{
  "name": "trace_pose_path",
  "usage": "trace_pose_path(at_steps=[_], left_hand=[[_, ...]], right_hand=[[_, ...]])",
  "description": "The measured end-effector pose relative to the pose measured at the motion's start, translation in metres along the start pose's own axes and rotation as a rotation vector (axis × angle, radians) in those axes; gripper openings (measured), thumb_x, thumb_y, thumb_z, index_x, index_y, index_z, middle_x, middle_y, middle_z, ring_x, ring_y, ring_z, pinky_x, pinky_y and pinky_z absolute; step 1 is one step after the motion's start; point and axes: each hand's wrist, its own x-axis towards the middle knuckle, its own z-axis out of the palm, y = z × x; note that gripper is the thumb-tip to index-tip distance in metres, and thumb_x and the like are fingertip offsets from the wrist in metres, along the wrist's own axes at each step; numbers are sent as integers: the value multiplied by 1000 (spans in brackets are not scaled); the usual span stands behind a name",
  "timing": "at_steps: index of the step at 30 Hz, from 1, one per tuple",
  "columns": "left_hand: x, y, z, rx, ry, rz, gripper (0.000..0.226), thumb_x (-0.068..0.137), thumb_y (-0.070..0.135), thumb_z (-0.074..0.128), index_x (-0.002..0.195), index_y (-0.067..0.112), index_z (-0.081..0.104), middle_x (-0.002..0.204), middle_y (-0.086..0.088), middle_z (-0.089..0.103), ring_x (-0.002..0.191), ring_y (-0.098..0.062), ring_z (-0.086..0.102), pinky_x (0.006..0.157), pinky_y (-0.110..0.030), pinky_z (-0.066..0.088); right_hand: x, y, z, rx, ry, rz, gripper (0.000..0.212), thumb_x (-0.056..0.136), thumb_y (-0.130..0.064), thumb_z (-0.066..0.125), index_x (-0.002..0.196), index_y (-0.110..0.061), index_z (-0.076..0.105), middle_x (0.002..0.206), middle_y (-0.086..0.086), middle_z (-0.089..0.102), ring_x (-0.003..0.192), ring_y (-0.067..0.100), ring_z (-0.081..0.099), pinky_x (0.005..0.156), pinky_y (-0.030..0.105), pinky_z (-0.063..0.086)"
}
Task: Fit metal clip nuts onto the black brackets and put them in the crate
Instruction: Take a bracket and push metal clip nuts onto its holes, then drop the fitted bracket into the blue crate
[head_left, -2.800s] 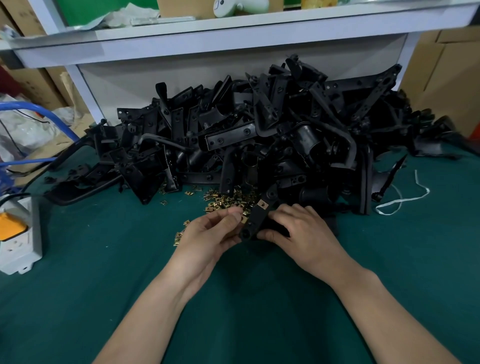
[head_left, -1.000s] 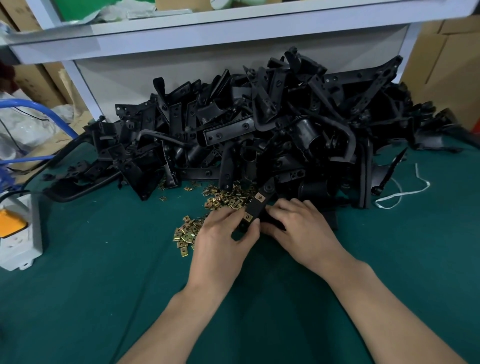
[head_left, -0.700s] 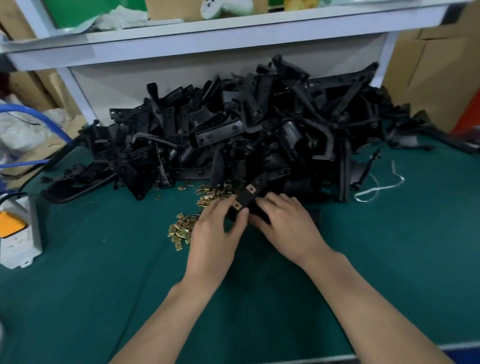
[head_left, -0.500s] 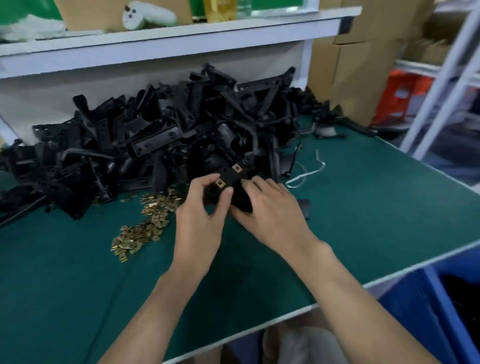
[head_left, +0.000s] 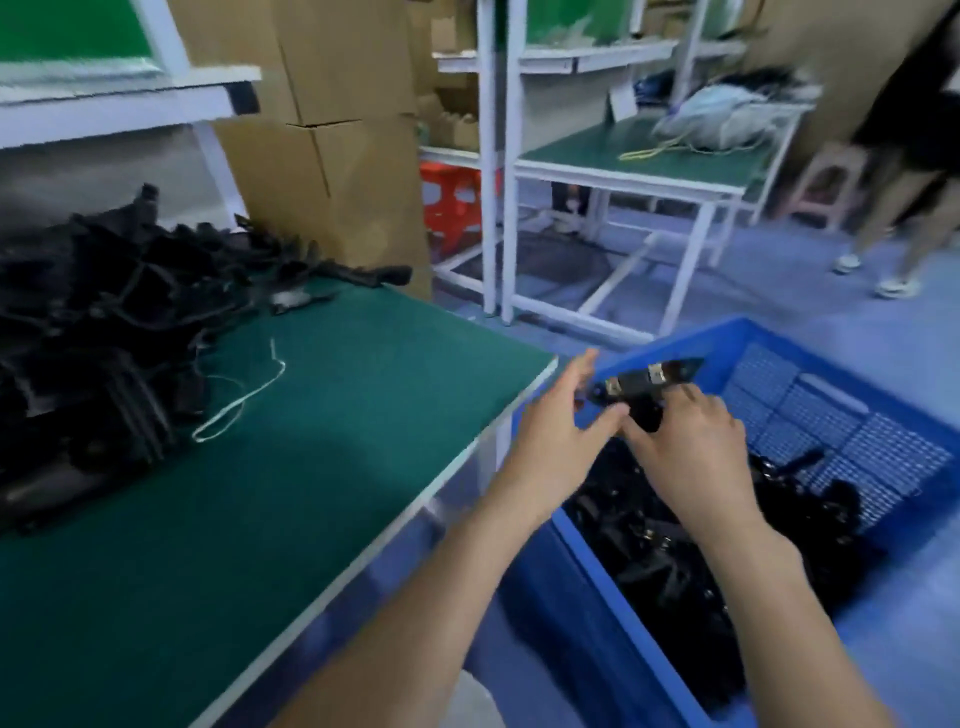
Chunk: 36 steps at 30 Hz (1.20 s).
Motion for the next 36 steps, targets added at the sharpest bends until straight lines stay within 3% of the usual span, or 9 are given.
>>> trace_pose_path(at_steps=[3, 5, 9, 14, 18, 24, 27, 31, 36], left_hand=[[10, -9, 29, 107, -203, -112, 87, 97, 37, 65, 161, 33, 7, 167, 6, 19, 151, -16, 25, 121, -40, 28], [11, -18, 30, 87, -206, -105, 84, 98, 40, 63, 160, 36, 8, 167, 10, 15, 152, -16, 22, 121, -39, 26], [5, -28, 6, 53, -128, -115, 70, 99, 41, 58, 157, 36, 20, 162, 14, 24, 148, -8, 27, 121, -43, 31], [-3, -24, -45, 26, 71, -120, 52, 102, 27, 57, 150, 30, 37, 150, 7, 41, 135, -6, 41, 110, -29, 39], [-29, -21, -108, 66, 283, -73, 43, 101, 17, 58, 141, 28, 45, 137, 5, 49, 123, -3, 49, 93, -12, 42], [-137, -34, -248, 515, 538, -60, 52, 97, 6, 59, 145, 20, 45, 139, 3, 48, 124, -5, 48, 102, -10, 37], [-219, -48, -304, 794, 629, -187, 56, 96, 16, 64, 147, 26, 42, 141, 10, 42, 131, -11, 45, 105, -28, 45], [-311, -63, -353, 1124, 737, -487, 64, 91, 35, 69, 148, 16, 45, 140, -4, 49, 130, -28, 48, 107, -45, 47], [-355, -85, -390, 1064, 713, -836, 98, 84, 82, 30, 161, 24, 14, 166, -8, 16, 154, -28, 7, 126, -45, 7]], right_hand=[[3, 51, 0, -70, -234, 406, 81, 89, -58, 65, 134, 8, 52, 131, 30, 55, 125, 45, 50, 106, 49, 39], [-1, 77, 4, -17, -429, 575, 77, 89, -59, 65, 136, 1, 54, 134, 26, 54, 128, 42, 49, 109, 49, 39], [-9, 89, 15, 101, -679, 583, 54, 93, -51, 64, 118, -3, 63, 107, 13, 63, 103, 35, 59, 93, 41, 50], [-8, 17, 27, 78, -453, 318, 43, 100, -51, 47, 92, -12, 63, 102, 14, 67, 89, 35, 57, 82, 41, 47], [-18, -98, 28, 262, -222, -55, 36, 104, -41, 43, 131, -23, 60, 124, 4, 66, 108, 33, 60, 83, 41, 45], [-76, -278, 52, 601, -244, -545, 38, 103, -37, 45, 139, -28, 54, 129, -3, 64, 115, 21, 61, 94, 41, 48], [-115, -343, 77, 624, -312, -727, 41, 104, -35, 47, 144, -26, 50, 128, 0, 62, 114, 23, 58, 94, 40, 46], [-151, -401, 114, 585, -375, -906, 45, 105, -35, 45, 149, -25, 42, 137, -1, 56, 116, 21, 56, 95, 36, 46], [-186, -445, 147, 535, -356, -968, 48, 105, -40, 44, 151, -24, 39, 142, -1, 51, 119, 21, 56, 96, 36, 48]])
